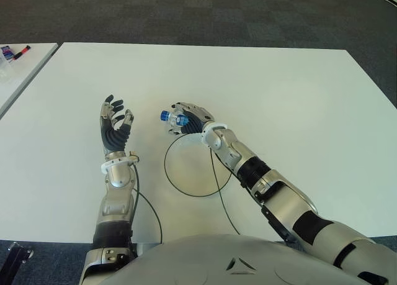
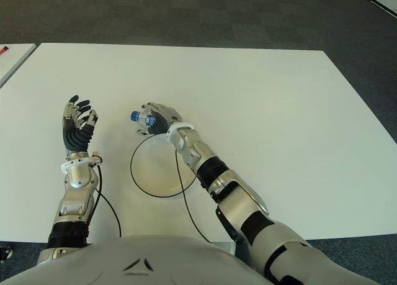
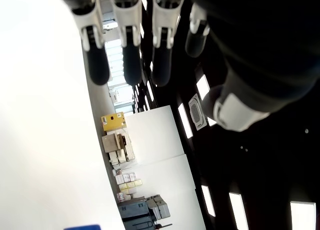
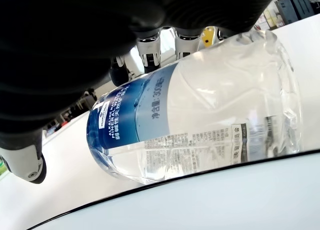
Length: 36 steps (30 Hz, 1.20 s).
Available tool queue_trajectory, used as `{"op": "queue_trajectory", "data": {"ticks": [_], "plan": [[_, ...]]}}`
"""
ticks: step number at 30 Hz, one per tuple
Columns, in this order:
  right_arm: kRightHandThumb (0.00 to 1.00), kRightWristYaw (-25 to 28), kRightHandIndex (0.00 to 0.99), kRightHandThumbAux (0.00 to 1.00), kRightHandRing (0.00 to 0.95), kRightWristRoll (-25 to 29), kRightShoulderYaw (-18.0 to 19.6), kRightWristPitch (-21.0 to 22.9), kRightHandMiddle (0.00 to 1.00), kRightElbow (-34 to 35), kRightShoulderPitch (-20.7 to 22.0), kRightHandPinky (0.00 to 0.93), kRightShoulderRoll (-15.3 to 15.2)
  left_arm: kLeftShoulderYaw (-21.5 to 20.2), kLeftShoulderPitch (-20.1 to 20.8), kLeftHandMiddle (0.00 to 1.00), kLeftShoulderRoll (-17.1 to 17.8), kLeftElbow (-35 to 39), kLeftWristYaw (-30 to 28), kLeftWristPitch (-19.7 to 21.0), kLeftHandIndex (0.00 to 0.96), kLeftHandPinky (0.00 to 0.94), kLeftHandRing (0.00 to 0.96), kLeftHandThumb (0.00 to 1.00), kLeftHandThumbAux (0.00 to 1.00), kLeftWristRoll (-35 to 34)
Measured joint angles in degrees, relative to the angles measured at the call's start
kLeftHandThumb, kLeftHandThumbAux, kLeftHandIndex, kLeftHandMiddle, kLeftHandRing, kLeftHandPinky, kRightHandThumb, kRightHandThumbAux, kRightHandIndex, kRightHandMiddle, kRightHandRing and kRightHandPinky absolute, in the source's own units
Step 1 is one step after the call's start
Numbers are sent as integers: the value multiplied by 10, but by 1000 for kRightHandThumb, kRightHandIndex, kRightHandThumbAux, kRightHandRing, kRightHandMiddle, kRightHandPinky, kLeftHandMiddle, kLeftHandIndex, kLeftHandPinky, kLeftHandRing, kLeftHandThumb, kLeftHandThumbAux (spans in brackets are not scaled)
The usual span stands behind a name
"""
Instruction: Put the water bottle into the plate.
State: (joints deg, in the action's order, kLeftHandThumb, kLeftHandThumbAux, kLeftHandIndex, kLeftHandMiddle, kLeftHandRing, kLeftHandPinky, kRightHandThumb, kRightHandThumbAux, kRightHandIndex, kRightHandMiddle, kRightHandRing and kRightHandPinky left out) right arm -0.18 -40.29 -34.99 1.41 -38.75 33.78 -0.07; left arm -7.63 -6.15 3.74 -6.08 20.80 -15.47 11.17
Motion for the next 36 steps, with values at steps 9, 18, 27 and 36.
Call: {"op": "queue_trajectory", "data": {"ticks": [9,18,27,36], "plan": [[198,7,0,490,49,-1,-6,0,7,4,-2,132,0,-1,-3,232,0,3,-1,-3,120,261,233,520,633,0],[195,10,0,494,36,-1,-14,0,0,9,-6,115,1,-1,-5,228,0,5,-2,-3,119,268,230,517,627,0],[206,4,0,497,37,-2,-19,0,0,1,-5,131,2,-3,-5,227,-2,5,-3,-3,124,273,230,536,616,-4],[257,-19,0,520,64,-2,-19,-2,23,-16,-1,158,5,-3,-6,228,-2,5,-7,-3,126,277,234,535,619,-8]]}}
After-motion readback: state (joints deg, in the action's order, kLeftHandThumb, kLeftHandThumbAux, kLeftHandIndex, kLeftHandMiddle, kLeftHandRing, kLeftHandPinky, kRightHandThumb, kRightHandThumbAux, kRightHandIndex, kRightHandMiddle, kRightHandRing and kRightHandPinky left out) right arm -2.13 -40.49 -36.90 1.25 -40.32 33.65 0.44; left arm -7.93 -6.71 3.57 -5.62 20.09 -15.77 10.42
